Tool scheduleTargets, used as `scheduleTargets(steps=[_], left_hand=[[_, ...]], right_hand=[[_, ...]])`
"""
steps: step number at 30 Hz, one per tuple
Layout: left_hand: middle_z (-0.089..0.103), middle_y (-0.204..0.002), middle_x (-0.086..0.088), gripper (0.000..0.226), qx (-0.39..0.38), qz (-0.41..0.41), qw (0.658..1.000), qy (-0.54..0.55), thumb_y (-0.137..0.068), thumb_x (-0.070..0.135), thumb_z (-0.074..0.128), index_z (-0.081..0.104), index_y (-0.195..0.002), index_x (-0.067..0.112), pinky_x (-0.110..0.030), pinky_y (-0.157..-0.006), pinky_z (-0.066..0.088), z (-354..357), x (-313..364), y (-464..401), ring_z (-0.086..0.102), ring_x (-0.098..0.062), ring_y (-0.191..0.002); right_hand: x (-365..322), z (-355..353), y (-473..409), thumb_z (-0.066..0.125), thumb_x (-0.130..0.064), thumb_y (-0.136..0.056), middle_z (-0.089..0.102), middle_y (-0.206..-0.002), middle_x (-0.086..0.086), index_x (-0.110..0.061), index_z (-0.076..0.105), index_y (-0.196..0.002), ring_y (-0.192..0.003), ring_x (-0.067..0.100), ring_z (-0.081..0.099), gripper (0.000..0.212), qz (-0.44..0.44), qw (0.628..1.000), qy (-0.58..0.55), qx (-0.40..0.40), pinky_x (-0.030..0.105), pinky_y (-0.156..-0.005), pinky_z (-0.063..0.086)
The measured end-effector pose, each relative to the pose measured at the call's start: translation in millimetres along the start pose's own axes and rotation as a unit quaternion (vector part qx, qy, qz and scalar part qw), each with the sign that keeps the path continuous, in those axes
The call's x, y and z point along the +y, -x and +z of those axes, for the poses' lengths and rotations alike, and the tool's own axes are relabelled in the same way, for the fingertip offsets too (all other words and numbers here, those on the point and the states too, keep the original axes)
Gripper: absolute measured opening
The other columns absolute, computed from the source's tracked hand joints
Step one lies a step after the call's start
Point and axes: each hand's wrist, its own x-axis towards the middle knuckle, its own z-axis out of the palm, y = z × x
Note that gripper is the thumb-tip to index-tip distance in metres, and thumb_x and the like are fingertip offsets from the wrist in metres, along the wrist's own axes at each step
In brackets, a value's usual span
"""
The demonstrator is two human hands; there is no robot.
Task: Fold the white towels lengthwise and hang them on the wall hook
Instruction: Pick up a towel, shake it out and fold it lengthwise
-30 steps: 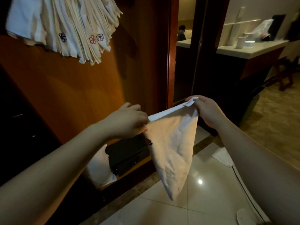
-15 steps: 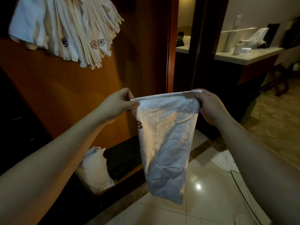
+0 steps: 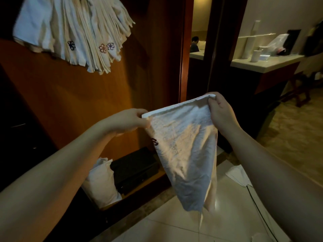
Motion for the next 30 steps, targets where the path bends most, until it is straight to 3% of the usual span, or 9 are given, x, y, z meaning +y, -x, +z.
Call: scheduleTargets(steps=[3,7,11,14,17,20,23,26,30], left_hand=[[0.072,-0.096,0.005,0.015,0.058,0.063,0.969,0.231,-0.093,0.008,0.058,0.063,-0.101,0.02,-0.028,-0.082,0.048,7,-5,2,0.068,-0.012,-0.096],[0.075,-0.088,0.007,0.008,0.151,0.105,0.895,0.406,-0.093,0.019,0.06,0.061,-0.1,0.022,-0.034,-0.079,0.055,24,2,0,0.072,-0.014,-0.086],[0.062,-0.074,0.018,0.01,0.298,0.144,0.89,0.313,-0.093,0.045,0.058,0.054,-0.084,0.042,-0.015,-0.052,0.045,35,12,0,0.056,0.007,-0.06],[0.061,-0.078,0.014,0.015,0.355,0.13,0.879,0.29,-0.094,0.053,0.055,0.053,-0.088,0.04,-0.022,-0.054,0.046,42,12,0,0.057,0.001,-0.064],[0.07,-0.1,-0.004,0.019,0.334,0.072,0.873,0.349,-0.097,0.044,0.057,0.056,-0.101,0.026,-0.035,-0.067,0.056,48,8,-1,0.071,-0.02,-0.085],[0.071,-0.103,-0.007,0.02,0.291,0.027,0.876,0.384,-0.096,0.039,0.059,0.058,-0.105,0.022,-0.037,-0.071,0.059,53,1,-2,0.073,-0.023,-0.088],[0.074,-0.1,-0.006,0.021,0.257,-0.007,0.881,0.398,-0.097,0.035,0.058,0.062,-0.11,0.018,-0.031,-0.065,0.057,58,-11,-1,0.074,-0.02,-0.085],[0.077,-0.096,-0.004,0.02,0.229,-0.014,0.879,0.419,-0.102,0.028,0.054,0.065,-0.11,0.015,-0.027,-0.062,0.058,65,-21,0,0.075,-0.02,-0.087],[0.077,-0.102,-0.007,0.022,0.225,-0.027,0.873,0.432,-0.104,0.029,0.051,0.067,-0.113,0.016,-0.041,-0.078,0.061,82,-30,3,0.075,-0.025,-0.094]], right_hand=[[-4,-2,5,0.041,-0.039,-0.098,0.061,-0.09,-0.037,-0.058,0.056,-0.092,-0.083,-0.013,0.058,0.025,-0.026,0.998,0.037,0.034,0.02,-0.068,0.043],[-9,-1,9,0.041,-0.039,-0.102,0.057,-0.093,-0.046,-0.052,0.054,-0.11,-0.084,-0.018,0.056,0.021,-0.077,0.993,0.059,0.065,0.004,-0.064,0.041],[-9,0,12,0.043,-0.043,-0.102,0.058,-0.092,-0.046,-0.055,0.053,-0.107,-0.084,-0.019,0.057,0.016,-0.065,0.993,0.039,0.094,0.004,-0.063,0.042],[-7,3,13,0.055,-0.059,-0.095,0.07,-0.098,-0.025,-0.043,0.062,-0.101,-0.087,-0.004,0.068,0.019,0.005,0.997,-0.032,0.063,0.027,-0.075,0.056],[2,1,15,0.074,-0.06,-0.075,0.074,-0.119,0.006,-0.023,0.065,-0.123,-0.109,0.025,0.071,0.062,0.143,0.956,-0.232,-0.106,0.047,-0.091,0.059],[18,-3,26,0.075,-0.032,-0.08,0.068,-0.128,0.018,-0.008,0.067,-0.127,-0.117,0.032,0.067,0.054,0.271,0.86,-0.369,-0.228,0.045,-0.088,0.059],[34,0,36,0.062,-0.016,-0.09,0.065,-0.133,0.019,-0.007,0.058,-0.135,-0.119,0.033,0.065,0.046,0.328,0.822,-0.404,-0.234,0.045,-0.087,0.059],[40,12,45,0.059,-0.025,-0.093,0.061,-0.14,0.017,-0.006,0.051,-0.142,-0.127,0.032,0.06,0.053,0.342,0.828,-0.388,-0.217,0.045,-0.102,0.049],[42,30,59,0.06,-0.026,-0.096,0.063,-0.136,0.017,-0.003,0.054,-0.14,-0.124,0.034,0.062,0.05,0.354,0.835,-0.402,-0.129,0.048,-0.11,0.044]])
